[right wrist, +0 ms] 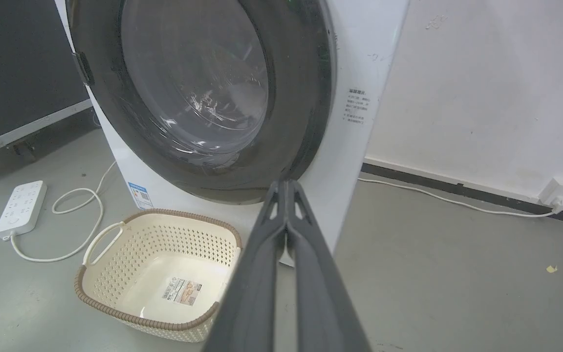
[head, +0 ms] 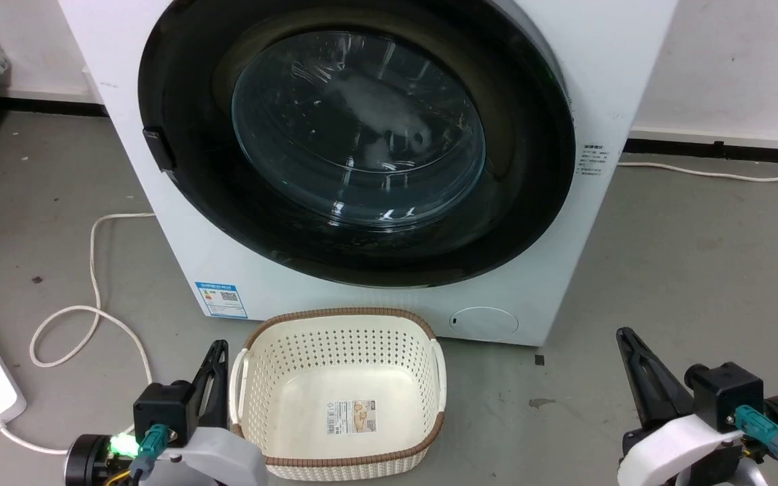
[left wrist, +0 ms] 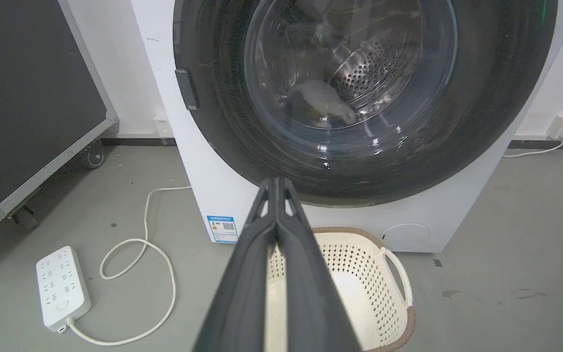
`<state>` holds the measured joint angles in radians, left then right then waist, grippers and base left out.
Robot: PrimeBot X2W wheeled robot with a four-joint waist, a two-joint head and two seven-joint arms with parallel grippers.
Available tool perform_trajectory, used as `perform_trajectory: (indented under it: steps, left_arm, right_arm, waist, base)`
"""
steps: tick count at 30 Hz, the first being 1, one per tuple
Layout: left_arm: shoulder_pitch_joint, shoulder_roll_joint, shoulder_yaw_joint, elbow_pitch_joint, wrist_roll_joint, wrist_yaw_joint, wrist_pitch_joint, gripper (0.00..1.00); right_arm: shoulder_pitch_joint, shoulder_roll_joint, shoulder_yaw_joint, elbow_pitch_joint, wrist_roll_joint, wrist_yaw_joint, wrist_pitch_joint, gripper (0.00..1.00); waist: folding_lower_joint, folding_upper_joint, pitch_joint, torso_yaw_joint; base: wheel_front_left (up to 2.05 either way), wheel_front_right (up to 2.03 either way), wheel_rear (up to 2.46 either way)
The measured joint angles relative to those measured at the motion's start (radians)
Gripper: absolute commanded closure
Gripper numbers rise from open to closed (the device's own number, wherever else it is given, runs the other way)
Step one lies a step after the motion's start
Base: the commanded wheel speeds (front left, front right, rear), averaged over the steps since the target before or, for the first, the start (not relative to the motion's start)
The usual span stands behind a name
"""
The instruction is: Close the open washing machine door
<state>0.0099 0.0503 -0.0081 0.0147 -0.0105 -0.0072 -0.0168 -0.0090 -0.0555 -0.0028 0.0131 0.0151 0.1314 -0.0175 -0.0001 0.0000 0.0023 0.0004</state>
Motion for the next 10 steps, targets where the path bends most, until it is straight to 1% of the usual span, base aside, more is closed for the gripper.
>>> perform_trajectory:
  steps: [10]
  left_arm:
    - [-0.001, 0.000, 0.005, -0.010, 0.009, 0.004, 0.016, 1.00]
  right_arm:
    - [0.000, 0.000, 0.003, -0.007, -0.007, 0.000, 0.016, 1.00]
  waist:
    - [0.0000, 0.0000, -0.002, 0.000]
  base:
    - [0.00, 0.00, 0.00]
